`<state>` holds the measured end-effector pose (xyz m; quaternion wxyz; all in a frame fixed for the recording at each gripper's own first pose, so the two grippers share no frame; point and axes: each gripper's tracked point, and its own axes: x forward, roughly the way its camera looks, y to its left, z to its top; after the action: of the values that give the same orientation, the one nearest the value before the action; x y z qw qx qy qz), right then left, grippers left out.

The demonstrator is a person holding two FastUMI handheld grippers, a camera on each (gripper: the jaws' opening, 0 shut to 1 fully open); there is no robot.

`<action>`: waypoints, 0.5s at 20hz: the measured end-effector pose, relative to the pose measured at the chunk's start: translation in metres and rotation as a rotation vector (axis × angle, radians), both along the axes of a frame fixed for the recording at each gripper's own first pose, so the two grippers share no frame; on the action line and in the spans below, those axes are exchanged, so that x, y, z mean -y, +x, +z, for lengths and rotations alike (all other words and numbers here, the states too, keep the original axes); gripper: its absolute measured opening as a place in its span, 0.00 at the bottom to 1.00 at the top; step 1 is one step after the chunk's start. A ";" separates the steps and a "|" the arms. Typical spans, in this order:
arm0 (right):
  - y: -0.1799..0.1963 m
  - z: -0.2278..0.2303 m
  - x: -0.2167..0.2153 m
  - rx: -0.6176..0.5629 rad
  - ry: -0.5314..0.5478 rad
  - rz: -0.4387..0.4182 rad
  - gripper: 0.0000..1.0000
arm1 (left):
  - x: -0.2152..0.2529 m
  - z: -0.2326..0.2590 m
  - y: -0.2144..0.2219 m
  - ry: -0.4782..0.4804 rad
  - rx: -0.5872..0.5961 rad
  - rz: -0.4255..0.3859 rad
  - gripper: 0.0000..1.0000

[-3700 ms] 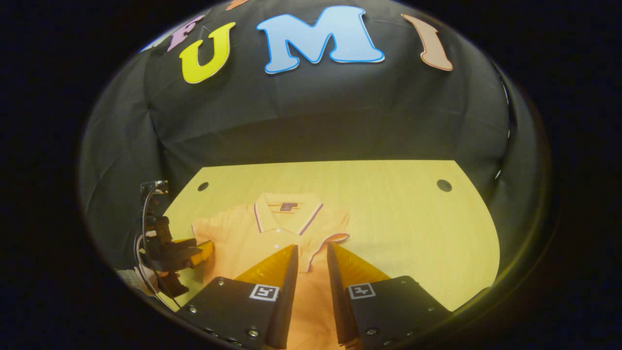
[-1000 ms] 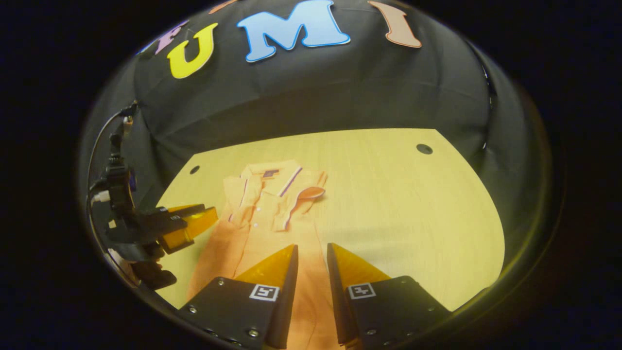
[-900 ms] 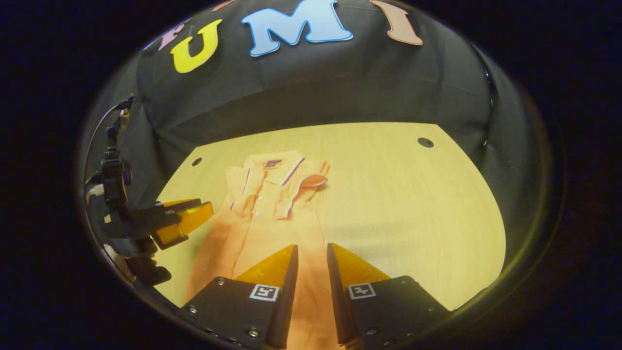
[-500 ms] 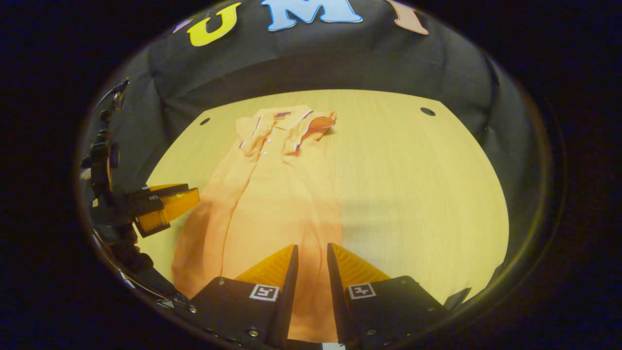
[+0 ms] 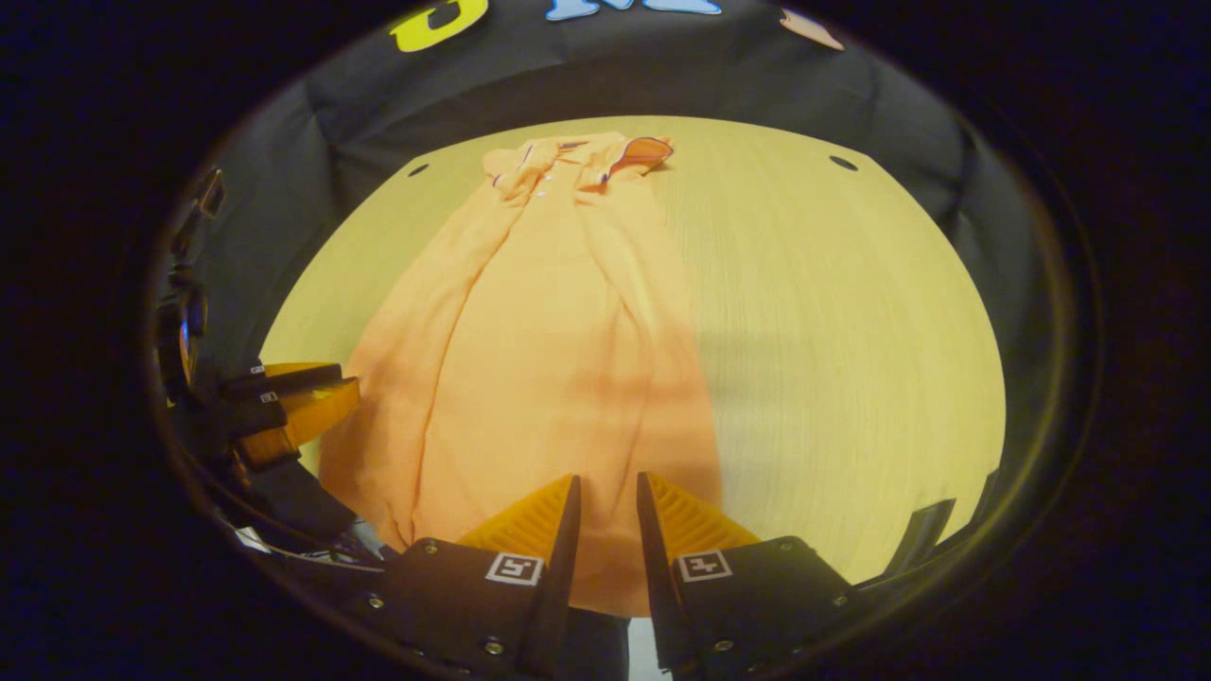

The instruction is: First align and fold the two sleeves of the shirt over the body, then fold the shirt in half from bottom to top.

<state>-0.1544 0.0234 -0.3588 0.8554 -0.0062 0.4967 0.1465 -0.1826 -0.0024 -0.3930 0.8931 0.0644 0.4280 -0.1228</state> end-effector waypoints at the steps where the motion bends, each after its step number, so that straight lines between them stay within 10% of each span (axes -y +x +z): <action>1: -0.004 -0.003 0.002 -0.009 -0.014 0.000 0.37 | -0.003 -0.005 -0.006 0.006 -0.012 0.007 0.46; 3: -0.011 -0.009 0.005 -0.027 -0.038 -0.004 0.40 | -0.007 -0.012 -0.018 0.012 -0.034 0.021 0.51; 5: -0.016 -0.011 0.002 -0.047 -0.030 0.003 0.38 | -0.010 -0.017 -0.024 0.012 -0.052 0.031 0.83; 10: -0.015 -0.013 0.001 -0.050 -0.070 0.016 0.67 | -0.012 -0.019 -0.021 0.024 -0.054 0.044 0.92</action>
<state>-0.1692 0.0220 -0.3722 0.8407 -0.0365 0.5229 0.1360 -0.2032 0.0096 -0.4119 0.8828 0.0624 0.4548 -0.0998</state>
